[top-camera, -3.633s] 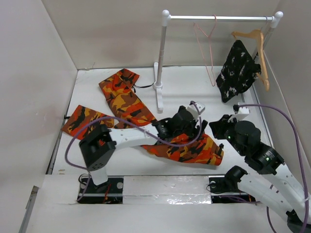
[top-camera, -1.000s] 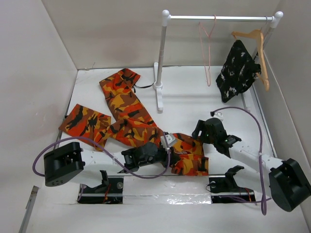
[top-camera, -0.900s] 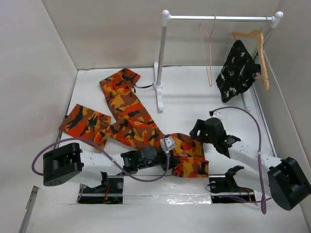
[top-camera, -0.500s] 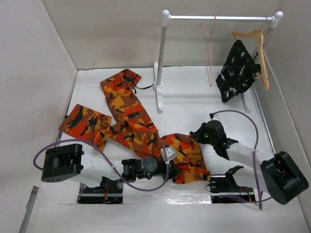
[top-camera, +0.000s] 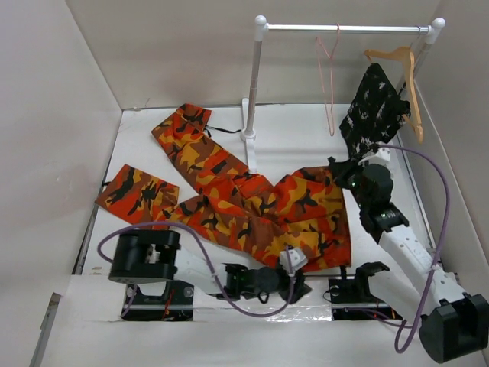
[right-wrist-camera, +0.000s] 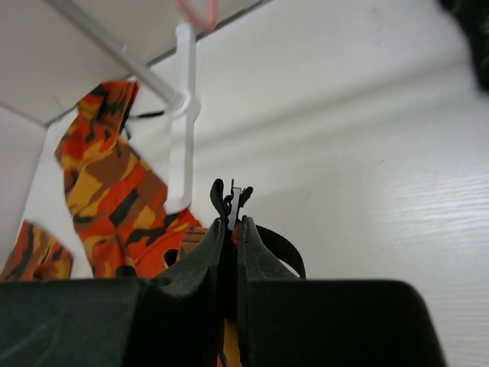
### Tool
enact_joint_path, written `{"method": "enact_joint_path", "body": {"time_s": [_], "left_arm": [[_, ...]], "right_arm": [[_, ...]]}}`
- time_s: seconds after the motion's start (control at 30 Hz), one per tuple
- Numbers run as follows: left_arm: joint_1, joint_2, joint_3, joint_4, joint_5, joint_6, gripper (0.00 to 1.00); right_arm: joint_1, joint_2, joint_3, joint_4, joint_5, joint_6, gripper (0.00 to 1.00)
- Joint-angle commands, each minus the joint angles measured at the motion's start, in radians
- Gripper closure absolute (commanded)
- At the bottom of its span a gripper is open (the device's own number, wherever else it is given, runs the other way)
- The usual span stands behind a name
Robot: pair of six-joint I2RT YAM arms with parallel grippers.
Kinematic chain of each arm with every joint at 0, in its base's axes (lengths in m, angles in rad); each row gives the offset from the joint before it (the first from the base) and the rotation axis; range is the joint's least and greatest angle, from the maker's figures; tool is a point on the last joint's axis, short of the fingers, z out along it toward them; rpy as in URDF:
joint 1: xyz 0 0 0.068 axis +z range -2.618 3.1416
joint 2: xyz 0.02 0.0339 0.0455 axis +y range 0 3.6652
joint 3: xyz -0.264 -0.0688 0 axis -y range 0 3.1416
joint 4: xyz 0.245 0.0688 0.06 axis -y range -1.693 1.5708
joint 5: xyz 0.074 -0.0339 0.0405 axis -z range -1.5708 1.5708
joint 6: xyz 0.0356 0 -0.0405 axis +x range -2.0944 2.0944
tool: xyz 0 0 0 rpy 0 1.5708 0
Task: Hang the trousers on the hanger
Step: Flatten out the trousers at the center of the board.
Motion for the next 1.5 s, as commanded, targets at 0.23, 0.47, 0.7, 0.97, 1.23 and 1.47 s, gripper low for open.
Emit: {"method": "enact_joint_path", "body": {"time_s": [0.23,0.47,0.7,0.97,1.23,1.47], "left_arm": [[-0.018,0.067,0.320,-0.001,-0.066,0.114,0.26],[0.116,-0.211,0.245,-0.420,-0.466,-0.163,0.25],[0.507,-0.547,-0.004,-0.592,-0.478,-0.410,0.19],[0.952,-0.625,-0.104,-0.702,-0.173,-0.300,0.16],[1.006,-0.613,-0.141,-0.736,-0.063,-0.222,0.30],[1.015,-0.609,-0.125,-0.788,-0.071,-0.229,1.00]], "right_arm": [[-0.333,0.288,0.269,-0.010,0.052,-0.109,1.00],[-0.340,0.322,0.253,0.004,-0.076,-0.043,0.21],[-0.104,0.052,-0.026,0.086,-0.087,-0.017,0.49],[0.326,0.223,-0.036,-0.003,0.051,-0.075,0.50],[0.499,0.375,-0.033,0.008,0.133,-0.029,0.31],[0.648,0.319,-0.100,-0.065,0.237,0.087,0.83]]}}
